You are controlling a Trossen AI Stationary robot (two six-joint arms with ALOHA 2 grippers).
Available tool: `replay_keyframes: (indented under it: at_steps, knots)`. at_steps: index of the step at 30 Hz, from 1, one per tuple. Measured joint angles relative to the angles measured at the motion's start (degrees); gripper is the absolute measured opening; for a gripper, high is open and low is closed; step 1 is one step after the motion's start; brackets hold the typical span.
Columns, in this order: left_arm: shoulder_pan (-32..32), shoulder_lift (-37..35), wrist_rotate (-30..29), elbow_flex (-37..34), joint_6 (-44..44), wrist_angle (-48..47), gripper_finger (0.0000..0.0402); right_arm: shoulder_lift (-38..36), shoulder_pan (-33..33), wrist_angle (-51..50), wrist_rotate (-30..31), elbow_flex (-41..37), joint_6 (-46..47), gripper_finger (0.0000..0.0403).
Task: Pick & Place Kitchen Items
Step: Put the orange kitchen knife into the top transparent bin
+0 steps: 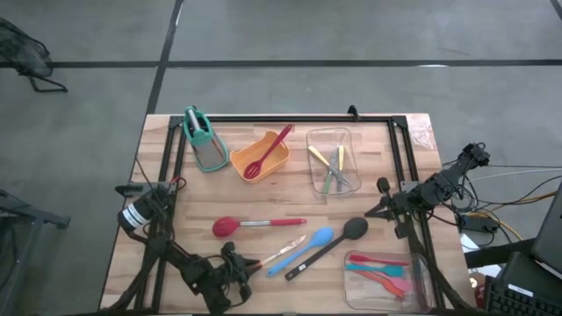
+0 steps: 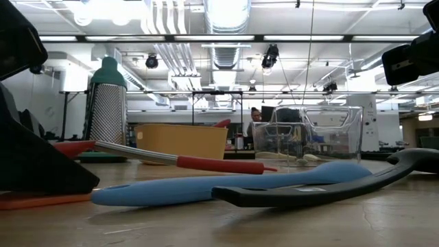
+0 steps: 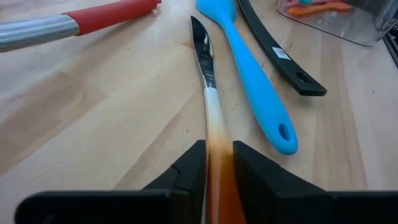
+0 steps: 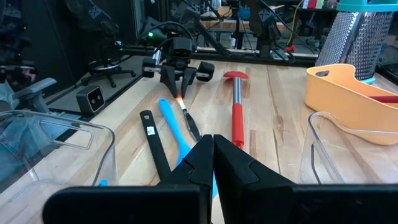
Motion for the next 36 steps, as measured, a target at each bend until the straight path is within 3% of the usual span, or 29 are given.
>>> replay_keyframes:
  at_steps: [5,11,15,24,36]
  knots:
    - [-1.3,-0.4,-5.9,0.2,4.1,2.2,0.0124,0.0,0.0,0.0,0.0,0.0,0.0,0.0008]
    - [-3.0,-0.4,-8.6,0.9,9.2,2.9,0.0190,0.0,0.0,0.0,0.0,0.0,0.0,0.0008]
    - [-3.1,-0.4,-7.9,0.3,7.3,1.9,0.0207,0.0,0.0,0.0,0.0,0.0,0.0,0.0008]
    - [-2.8,0.6,-5.0,-1.6,3.8,2.0,0.0194,0.0,0.0,0.0,0.0,0.0,0.0,0.0008]
    - [-1.3,0.8,-2.2,-2.3,1.8,1.9,0.0108,0.0,0.0,0.0,0.0,0.0,0.0,0.0008]
